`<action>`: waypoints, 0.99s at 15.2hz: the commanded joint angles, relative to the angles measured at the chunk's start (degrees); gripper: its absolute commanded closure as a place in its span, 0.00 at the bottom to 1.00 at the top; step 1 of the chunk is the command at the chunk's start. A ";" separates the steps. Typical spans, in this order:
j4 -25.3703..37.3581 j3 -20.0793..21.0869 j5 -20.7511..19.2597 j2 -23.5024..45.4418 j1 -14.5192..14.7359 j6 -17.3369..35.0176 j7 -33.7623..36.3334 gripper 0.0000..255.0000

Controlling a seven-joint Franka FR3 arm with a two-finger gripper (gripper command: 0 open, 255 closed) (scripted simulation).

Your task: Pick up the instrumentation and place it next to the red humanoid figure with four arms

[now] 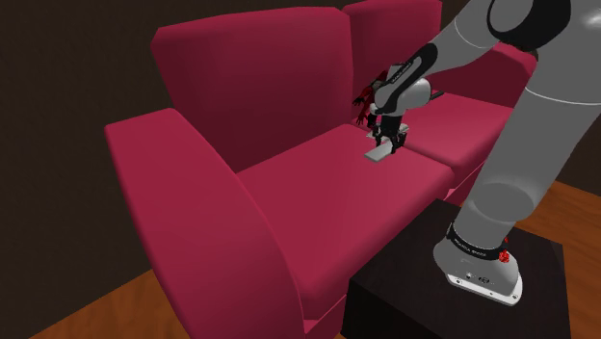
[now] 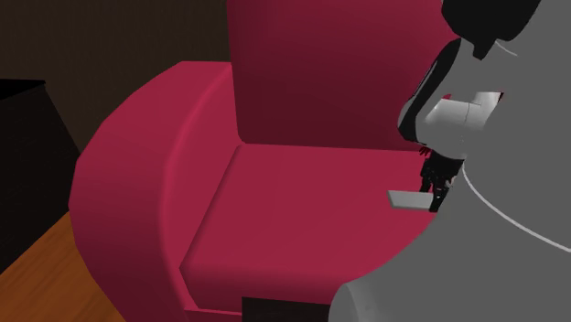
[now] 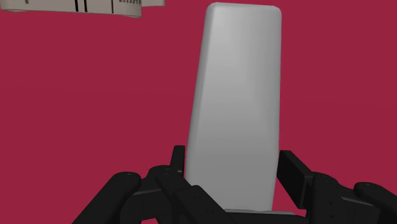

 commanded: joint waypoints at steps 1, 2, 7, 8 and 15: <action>-0.25 0.03 1.48 1.63 0.09 1.66 -1.05 1.00; -0.38 0.10 2.27 2.45 0.10 2.48 -1.62 1.00; -0.64 0.41 4.40 4.55 0.02 4.46 -3.16 1.00; -0.64 0.42 4.40 4.55 0.02 4.46 -3.16 1.00; -0.64 0.42 4.40 4.55 0.02 4.46 -3.16 0.00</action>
